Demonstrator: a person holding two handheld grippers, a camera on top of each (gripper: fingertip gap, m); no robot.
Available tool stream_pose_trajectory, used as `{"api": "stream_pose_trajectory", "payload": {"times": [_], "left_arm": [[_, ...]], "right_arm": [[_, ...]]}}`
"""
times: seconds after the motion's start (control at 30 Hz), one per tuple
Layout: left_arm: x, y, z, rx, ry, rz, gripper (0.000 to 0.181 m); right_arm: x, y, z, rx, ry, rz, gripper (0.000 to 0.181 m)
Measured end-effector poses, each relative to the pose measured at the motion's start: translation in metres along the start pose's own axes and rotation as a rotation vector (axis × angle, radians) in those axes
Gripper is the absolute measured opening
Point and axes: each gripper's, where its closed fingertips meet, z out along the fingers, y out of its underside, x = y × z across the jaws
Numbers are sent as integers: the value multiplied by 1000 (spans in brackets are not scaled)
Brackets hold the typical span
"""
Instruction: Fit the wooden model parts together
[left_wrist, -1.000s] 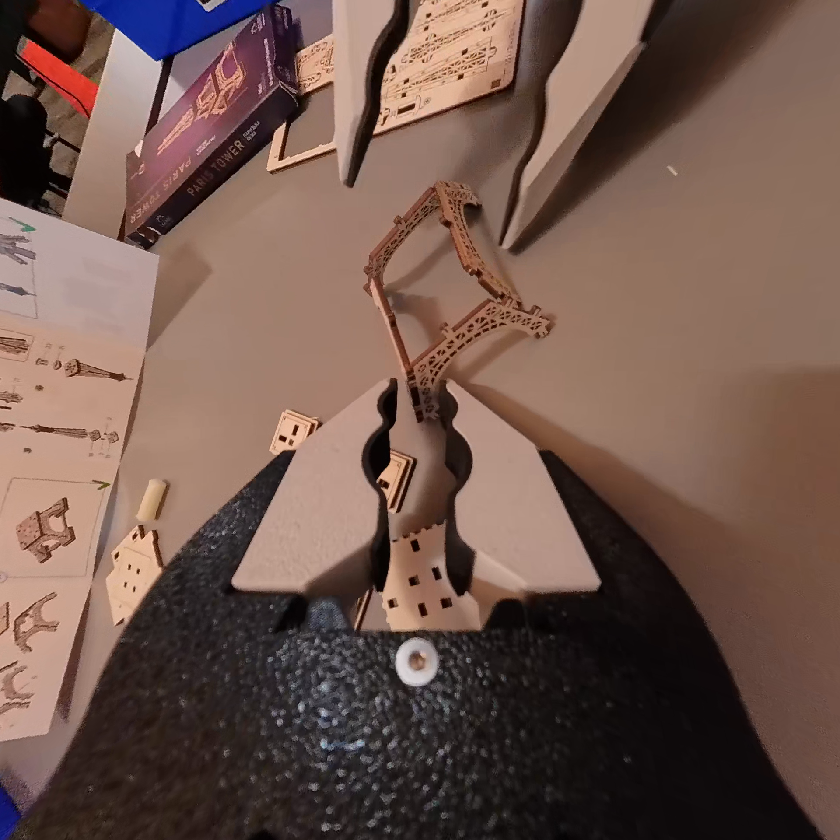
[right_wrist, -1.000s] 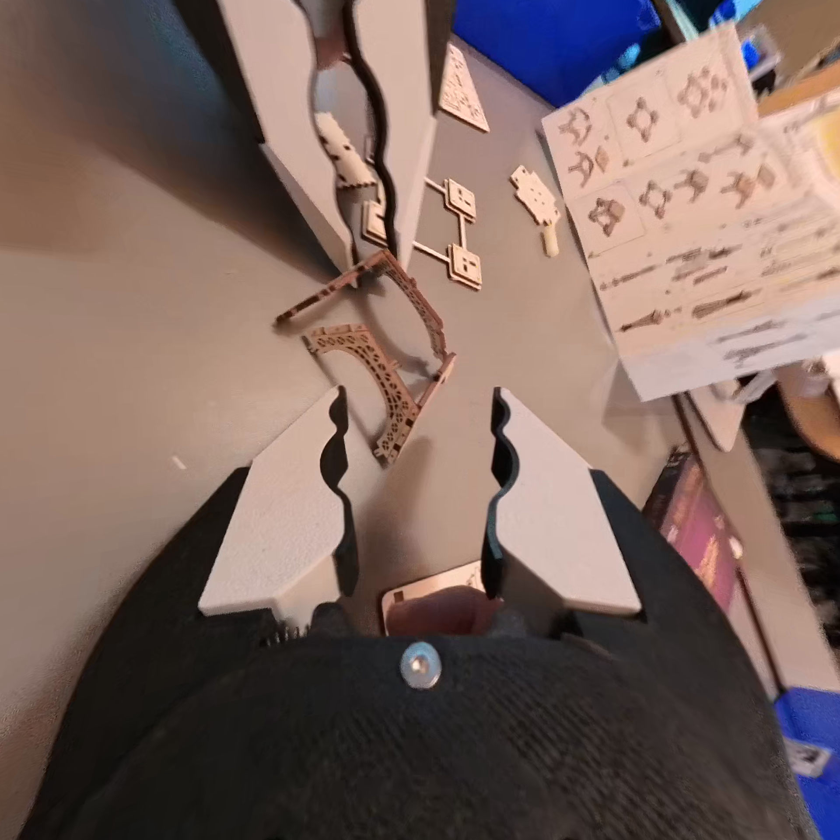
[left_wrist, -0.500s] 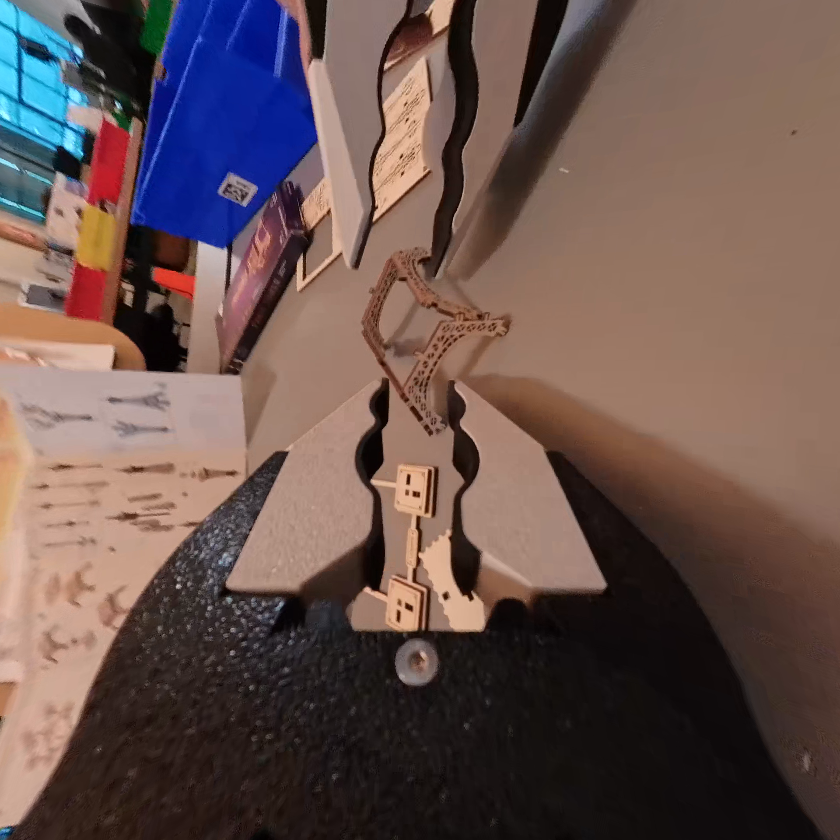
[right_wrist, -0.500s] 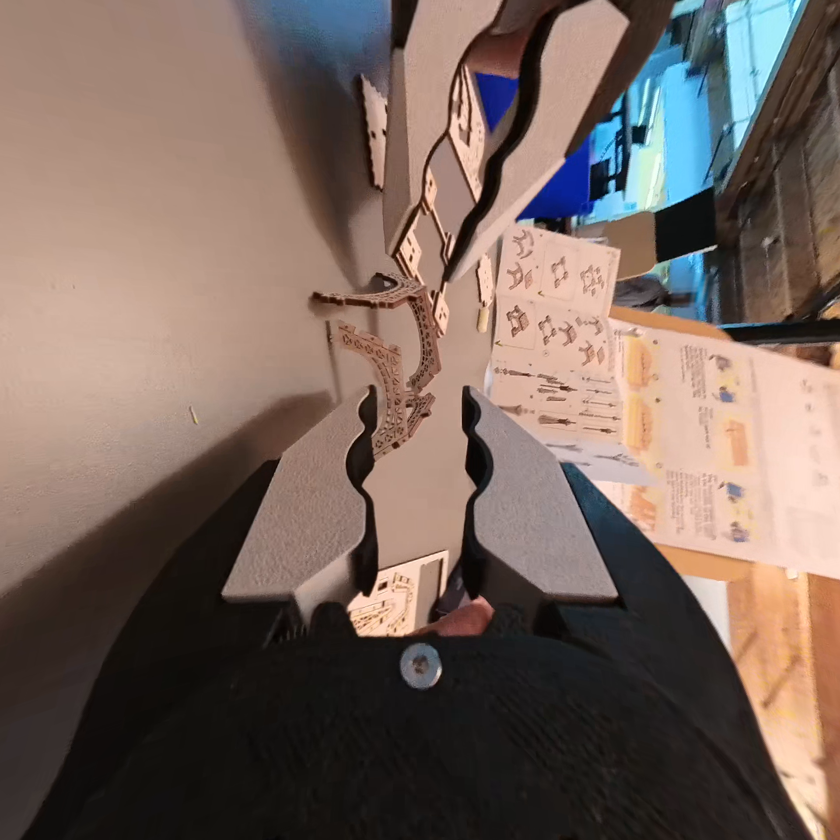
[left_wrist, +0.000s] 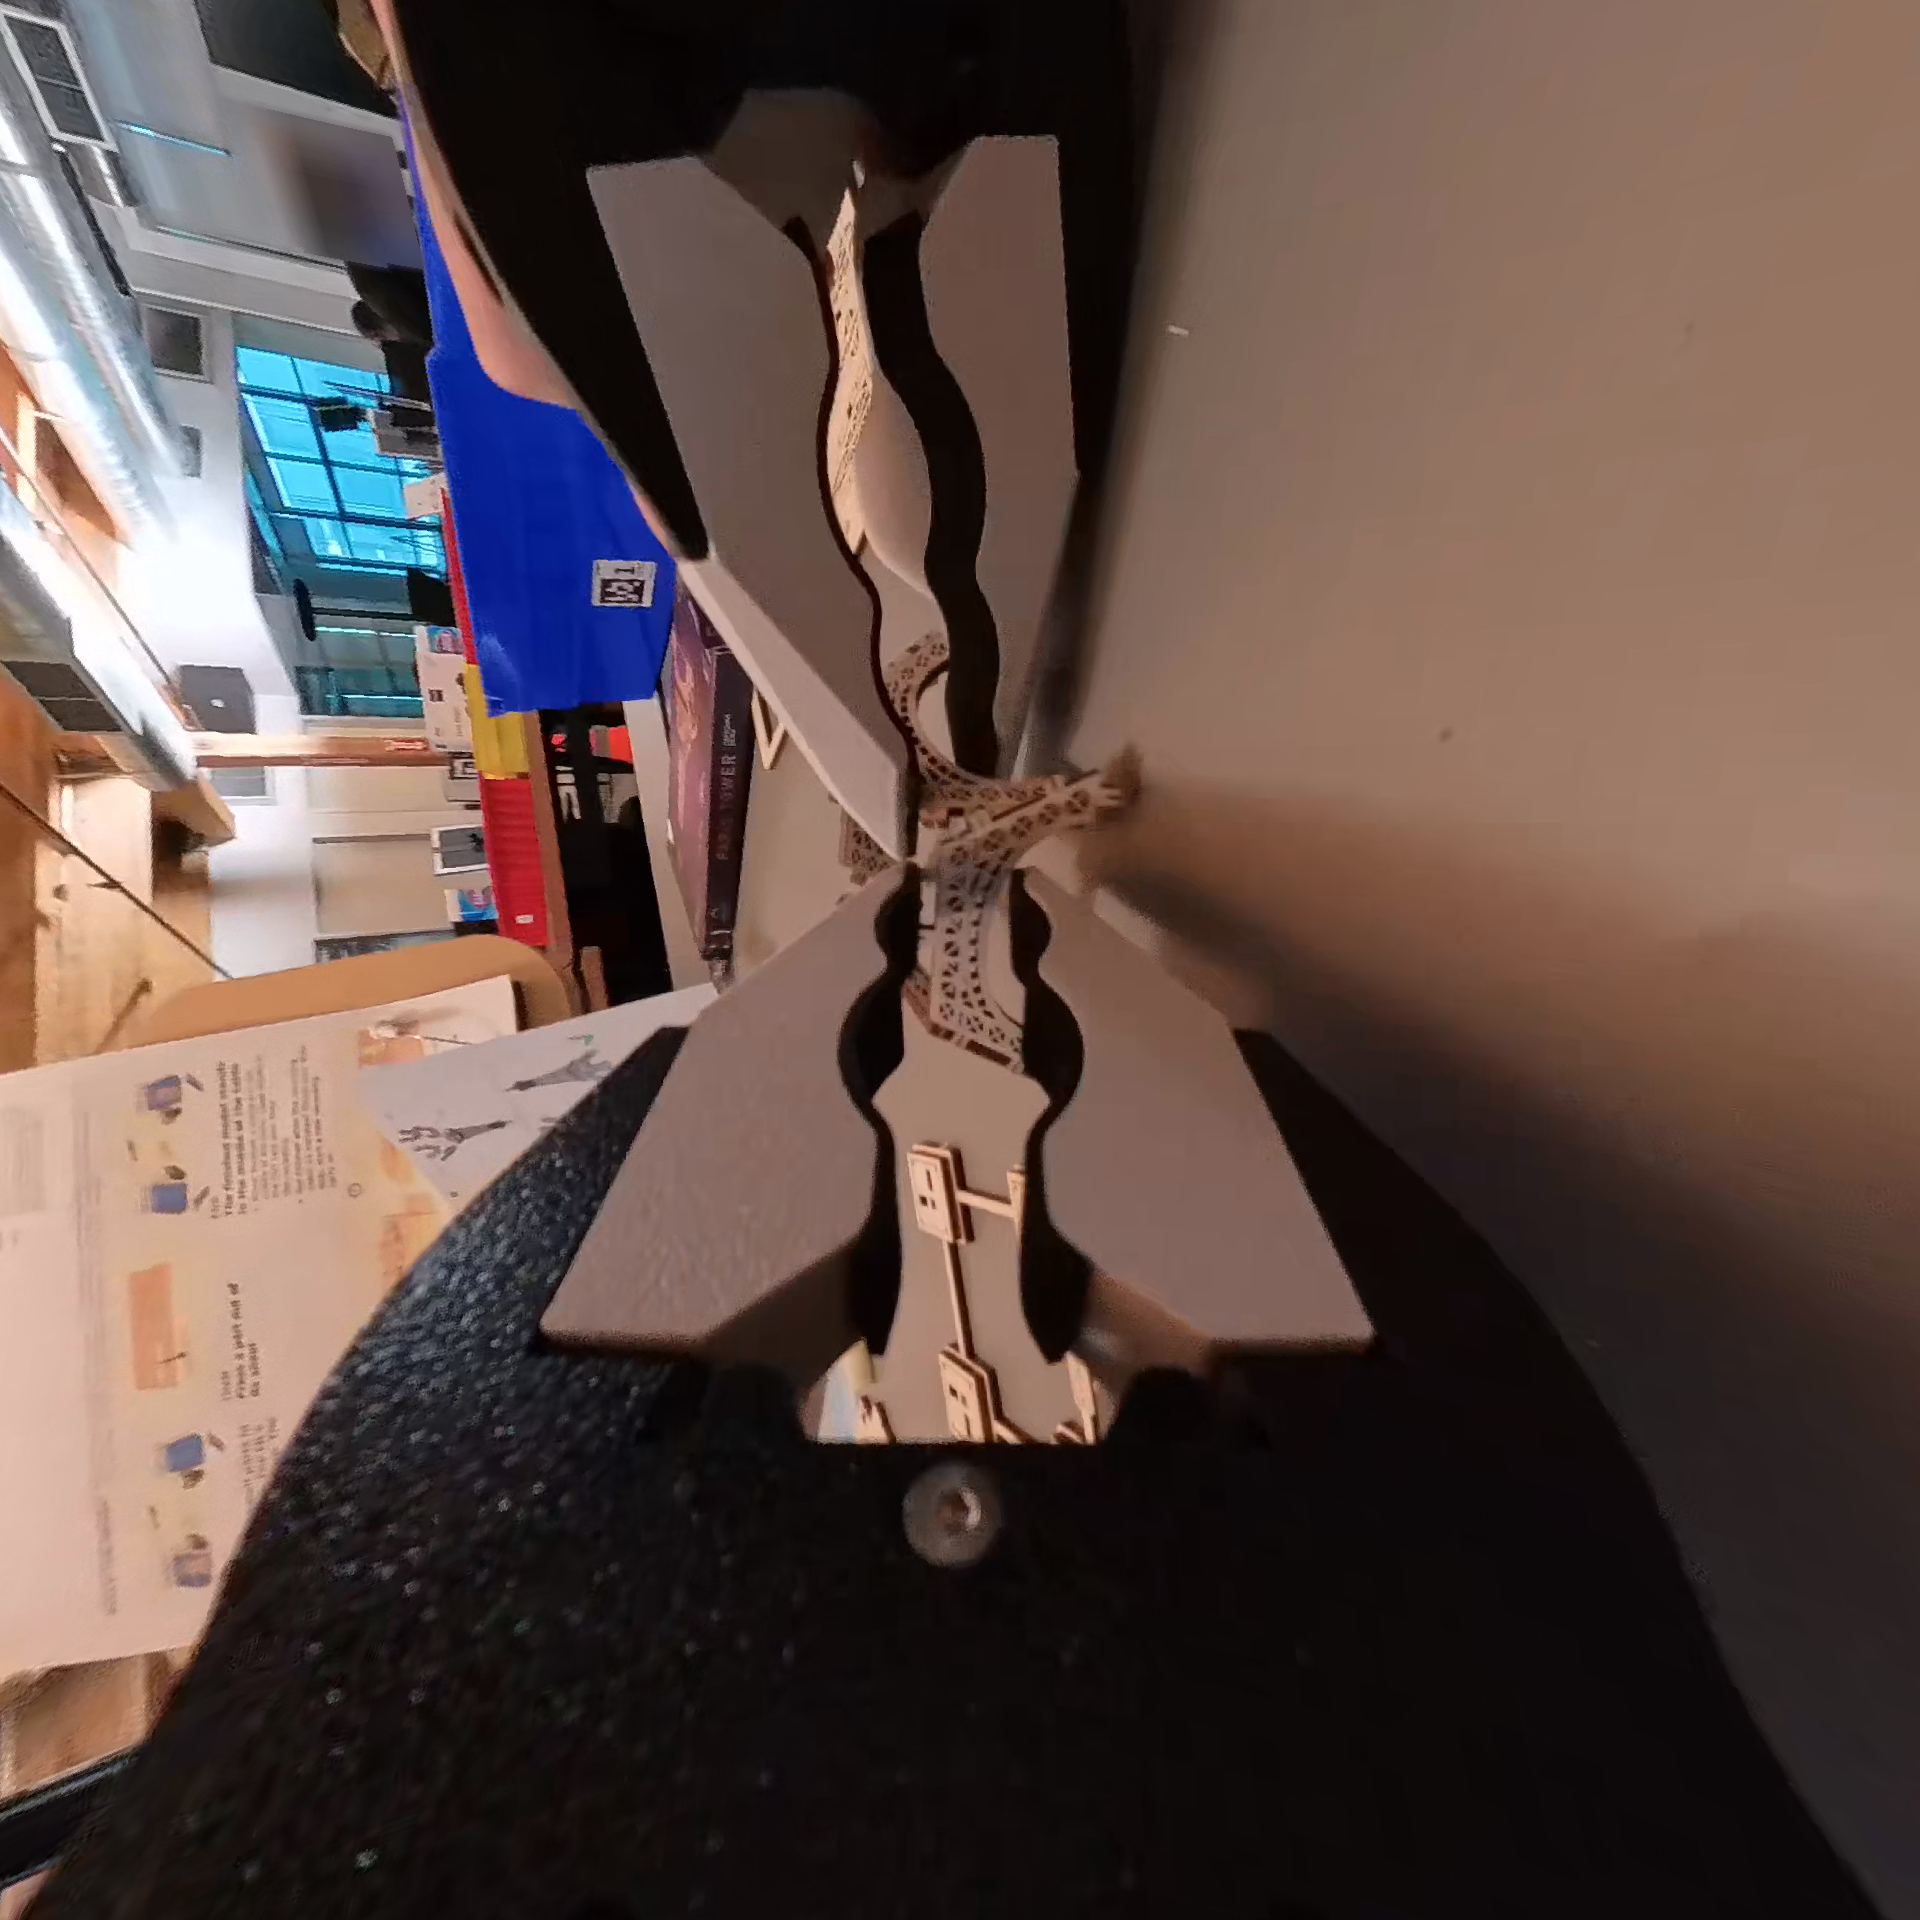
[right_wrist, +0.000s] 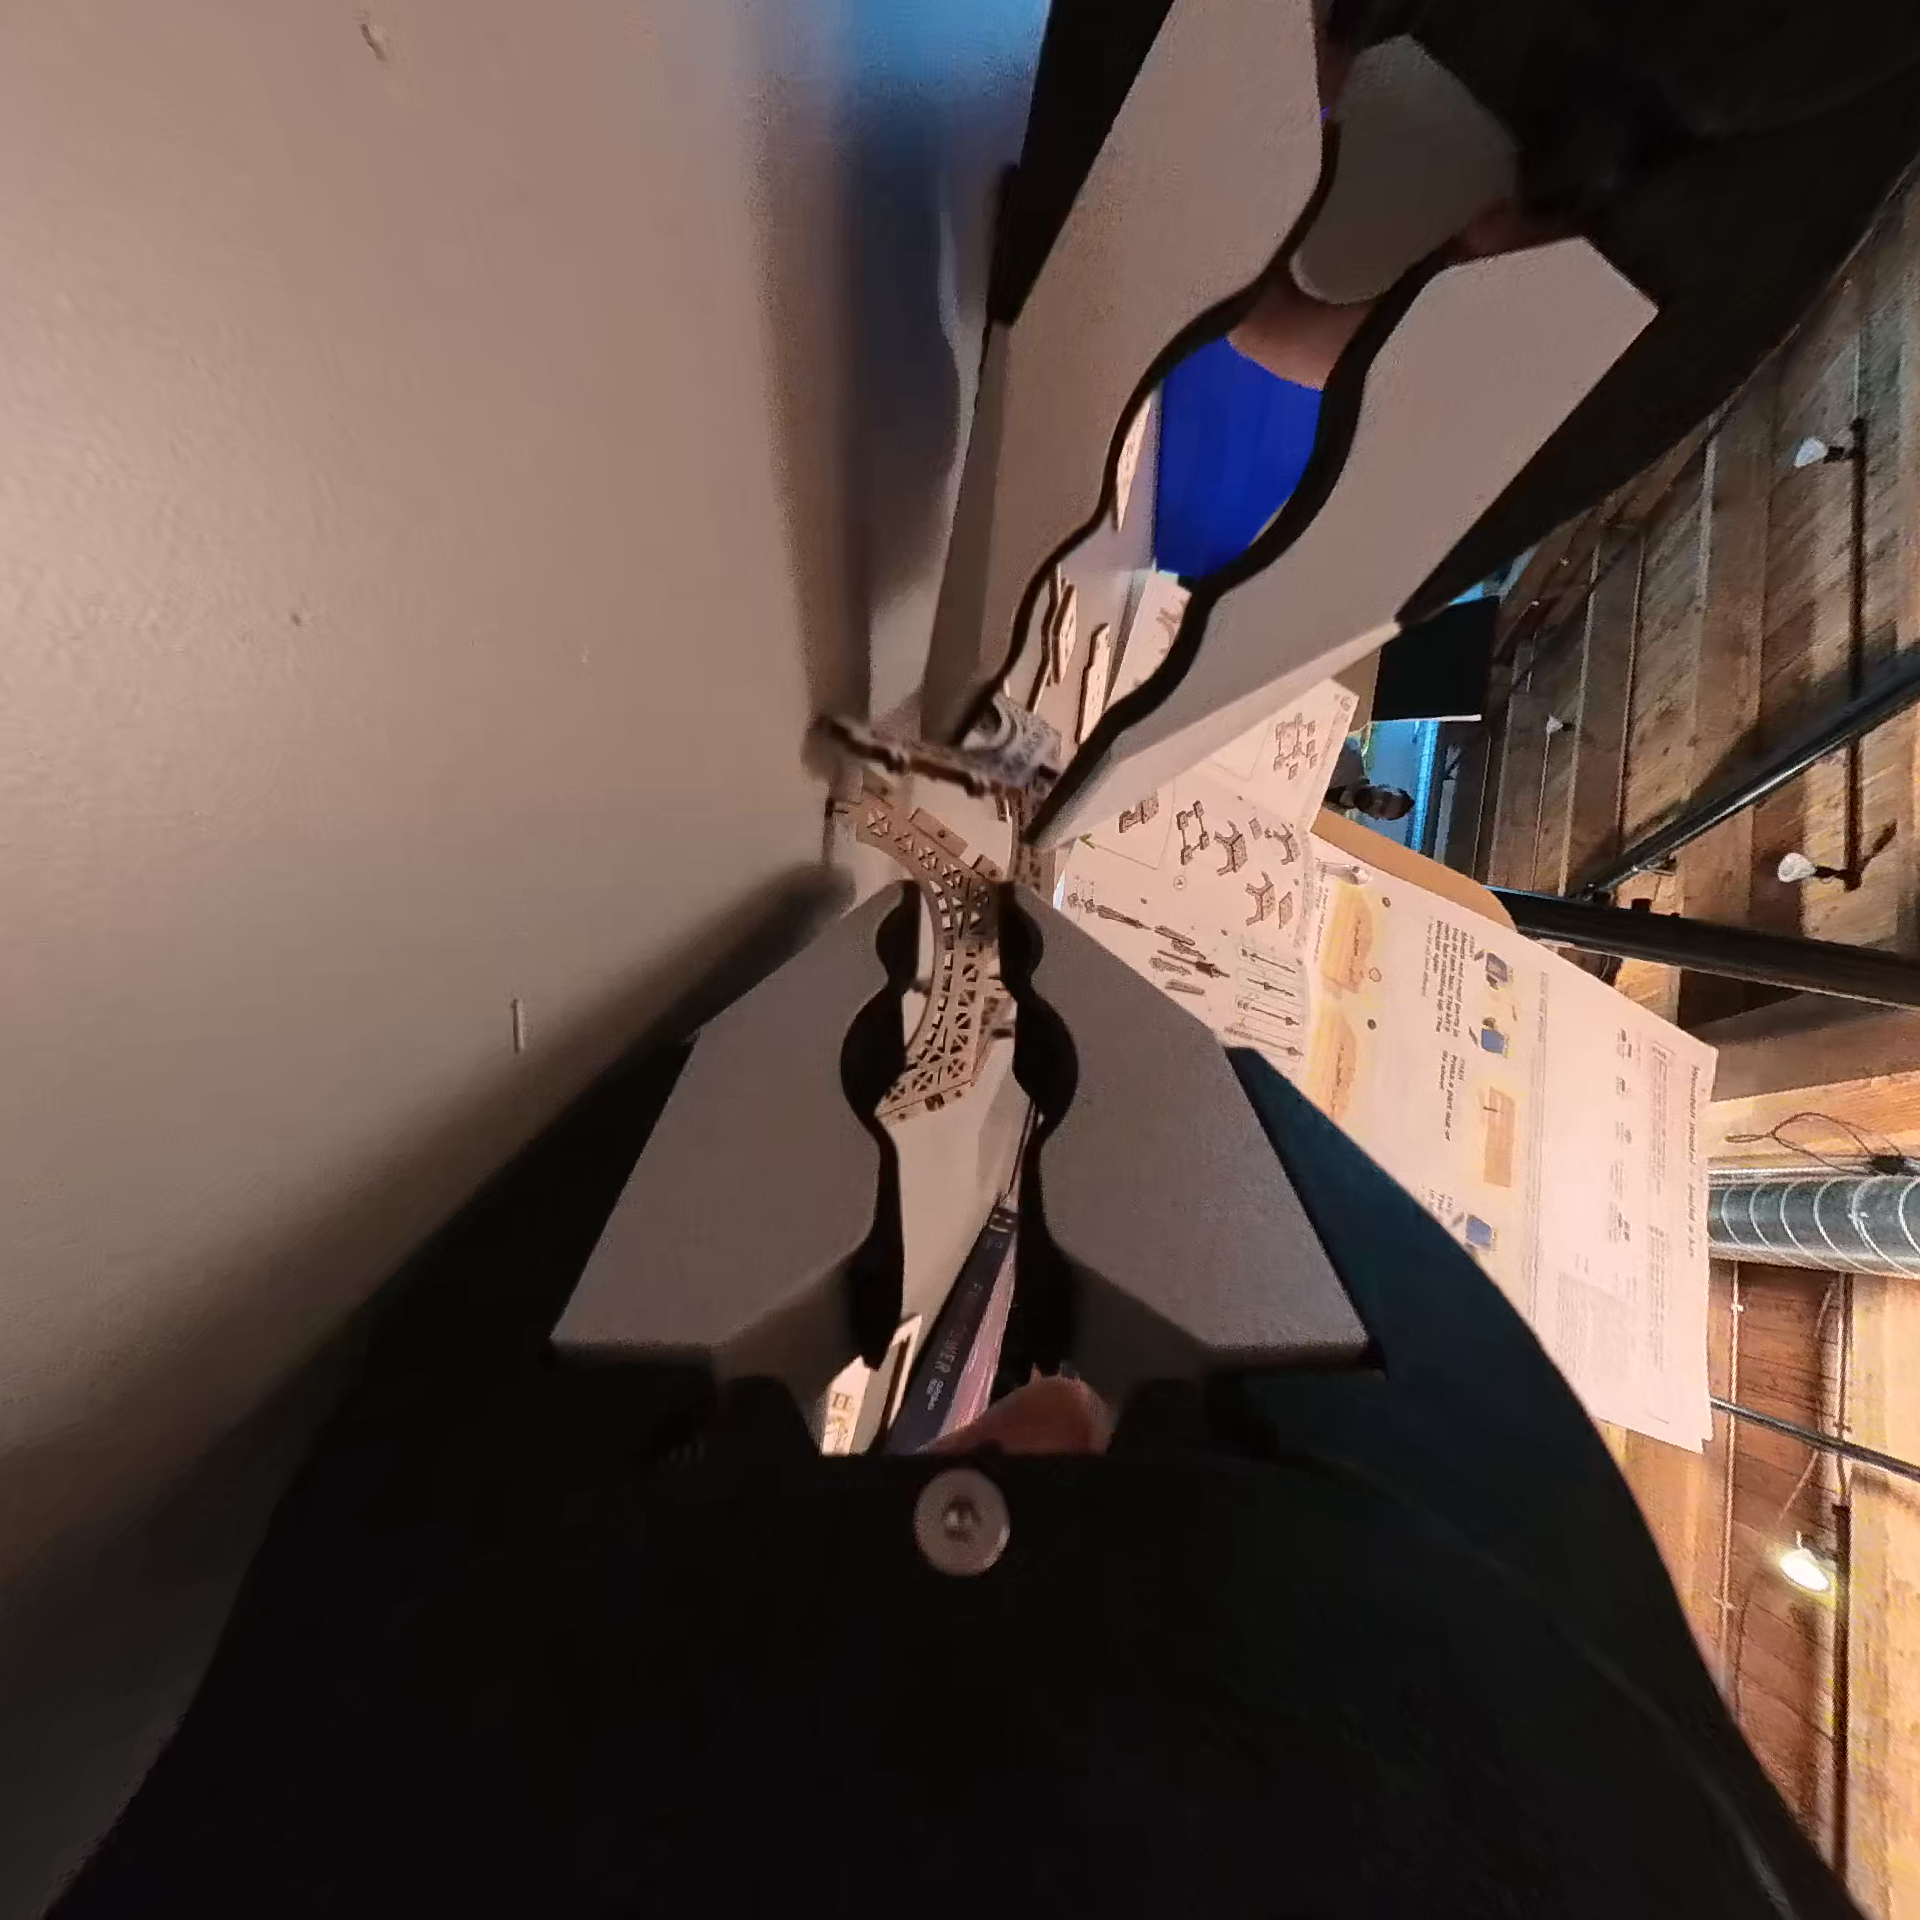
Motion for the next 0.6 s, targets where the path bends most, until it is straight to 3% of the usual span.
{"api": "stream_pose_trajectory", "payload": {"times": [0.43, 0.6], "left_arm": [[-6, 2, -4, 24, -7, 58, 9], [-7, 15, -14, -7, 41, 90, 8]], "right_arm": [[5, -9, -9, 91, -28, 117, 10], [6, -14, -14, 139, -43, 136, 10]]}}
